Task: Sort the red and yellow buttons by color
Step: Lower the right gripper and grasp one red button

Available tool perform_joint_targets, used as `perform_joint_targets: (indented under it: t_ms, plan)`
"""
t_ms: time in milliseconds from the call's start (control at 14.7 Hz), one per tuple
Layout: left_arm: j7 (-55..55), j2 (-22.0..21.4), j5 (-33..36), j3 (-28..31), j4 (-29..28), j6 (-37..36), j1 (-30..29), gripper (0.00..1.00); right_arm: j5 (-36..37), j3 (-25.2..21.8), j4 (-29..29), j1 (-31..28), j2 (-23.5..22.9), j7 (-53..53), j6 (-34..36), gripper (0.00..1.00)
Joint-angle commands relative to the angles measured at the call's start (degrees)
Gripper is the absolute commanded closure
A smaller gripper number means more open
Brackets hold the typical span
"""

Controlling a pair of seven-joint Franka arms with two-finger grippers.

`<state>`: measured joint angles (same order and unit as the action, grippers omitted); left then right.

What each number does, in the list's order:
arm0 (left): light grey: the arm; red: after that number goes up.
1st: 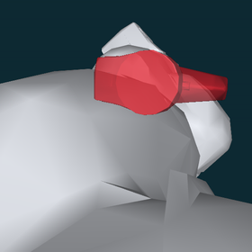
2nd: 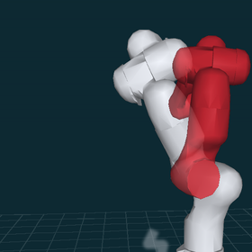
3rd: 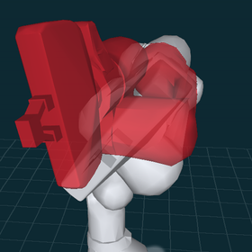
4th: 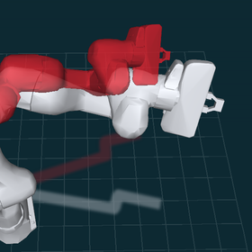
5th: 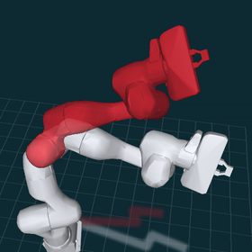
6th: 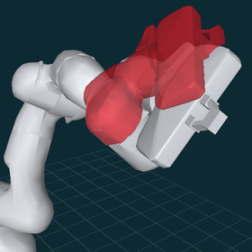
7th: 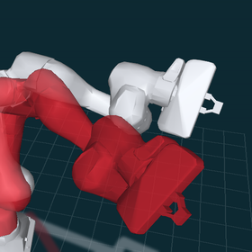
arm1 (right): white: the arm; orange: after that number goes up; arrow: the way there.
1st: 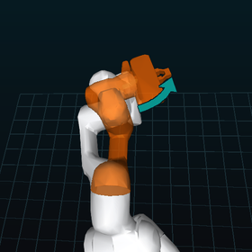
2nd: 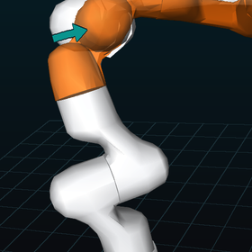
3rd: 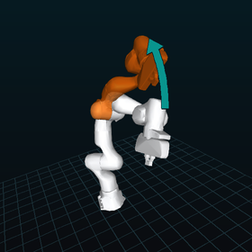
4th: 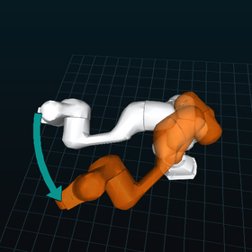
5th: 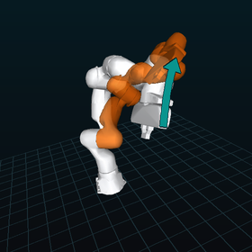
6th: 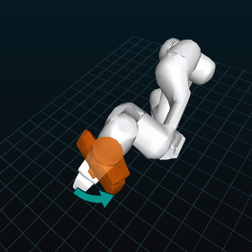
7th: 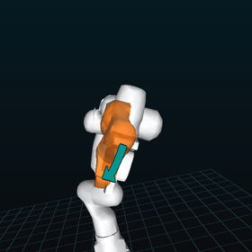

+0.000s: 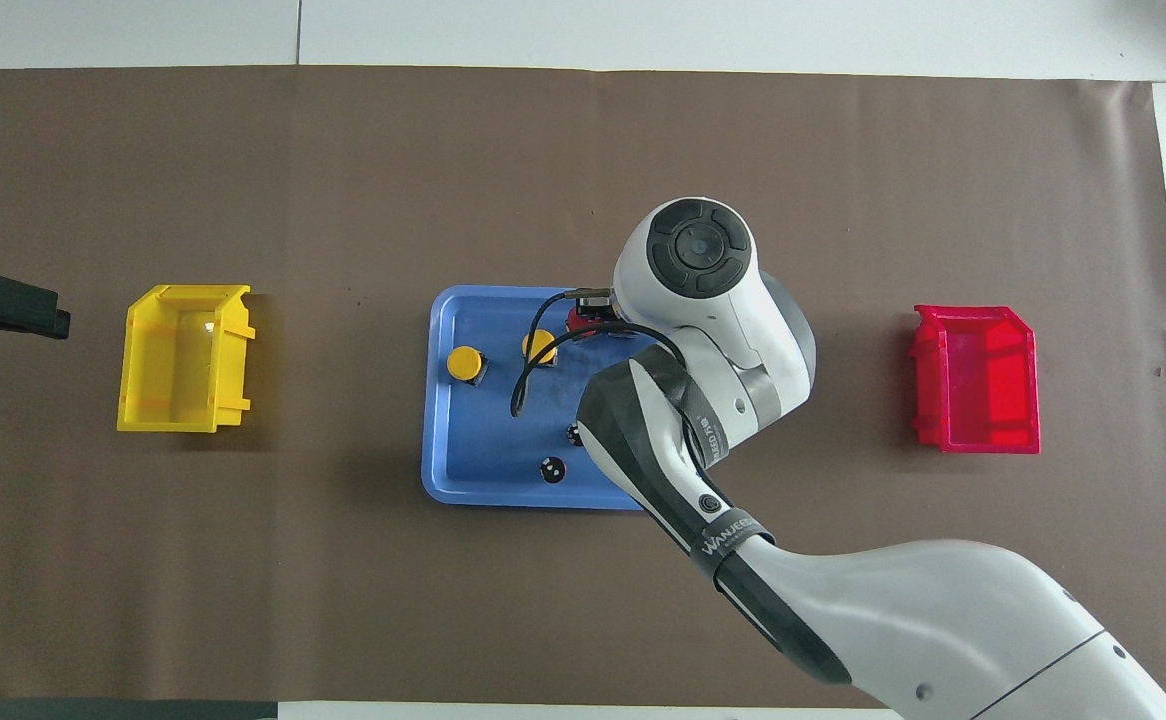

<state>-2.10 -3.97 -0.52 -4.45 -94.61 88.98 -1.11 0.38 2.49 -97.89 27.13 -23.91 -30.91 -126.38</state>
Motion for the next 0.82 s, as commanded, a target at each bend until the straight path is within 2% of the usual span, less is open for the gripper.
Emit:
perform_joint_targets:
  t_ms: [0, 272, 340, 475, 611, 747]
  plan:
    - [-0.8, -1.6, -0.8, -0.2, -1.7, 0.7, -0.6, 0.0, 0.8, 0.3, -2.9, -0.4, 1.7, 0.1, -1.9, 0.37]
    - [-0.9, -1.6, -0.8, -0.2, -1.8, 0.8, -0.7, 0.0, 0.8, 0.3, -4.7, -0.4, 2.1, 0.1, -4.2, 0.4]
    - [-0.8, -1.6, -0.8, -0.2, -1.9, 0.9, -0.7, 0.0, 0.8, 0.3, -4.7, -0.4, 2.0, 0.1, -4.4, 0.46]
    - [-0.8, -1.6, -0.8, -0.2, -1.9, 1.2, -0.7, 0.0, 0.8, 0.3, -4.4, -0.5, 2.0, 0.2, -4.3, 0.67]
    - [-0.5, -1.7, -0.8, -0.2, -2.7, 2.9, -0.5, 0.0, 0.9, 0.2, -3.1, -0.8, 1.9, 0.2, -2.9, 0.83]
    - [0.9, -3.4, -1.2, -0.9, -7.1, 7.5, 0.5, 0.0, 2.6, 0.2, 0.1, -1.4, 2.1, 0.5, 2.1, 0.83]
